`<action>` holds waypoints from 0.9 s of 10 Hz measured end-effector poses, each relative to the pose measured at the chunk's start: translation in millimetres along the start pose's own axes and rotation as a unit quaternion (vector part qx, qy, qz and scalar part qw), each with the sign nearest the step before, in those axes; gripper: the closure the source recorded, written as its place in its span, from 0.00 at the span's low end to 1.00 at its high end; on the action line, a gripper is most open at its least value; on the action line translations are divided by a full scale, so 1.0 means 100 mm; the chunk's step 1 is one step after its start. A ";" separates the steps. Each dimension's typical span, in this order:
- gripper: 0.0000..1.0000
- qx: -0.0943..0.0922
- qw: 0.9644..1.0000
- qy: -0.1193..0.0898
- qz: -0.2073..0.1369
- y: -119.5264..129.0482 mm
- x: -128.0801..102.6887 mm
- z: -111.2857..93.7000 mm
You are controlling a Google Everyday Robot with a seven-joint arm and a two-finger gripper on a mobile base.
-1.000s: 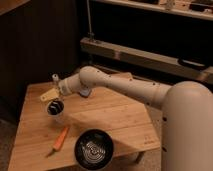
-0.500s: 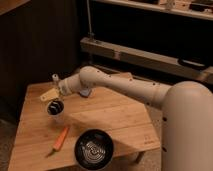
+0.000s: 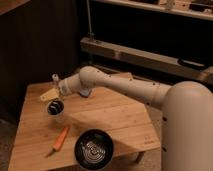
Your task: Pick up the ceramic bowl
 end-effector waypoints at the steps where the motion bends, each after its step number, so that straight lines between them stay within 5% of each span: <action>1: 0.20 0.002 1.000 0.000 -0.003 0.01 -0.01 -0.01; 3: 0.20 0.024 1.000 -0.001 -0.005 0.05 -0.06 -0.15; 6: 0.20 0.089 0.996 0.009 -0.007 0.30 -0.28 -0.70; 9: 0.20 0.188 0.980 0.049 0.028 0.40 -0.15 -1.46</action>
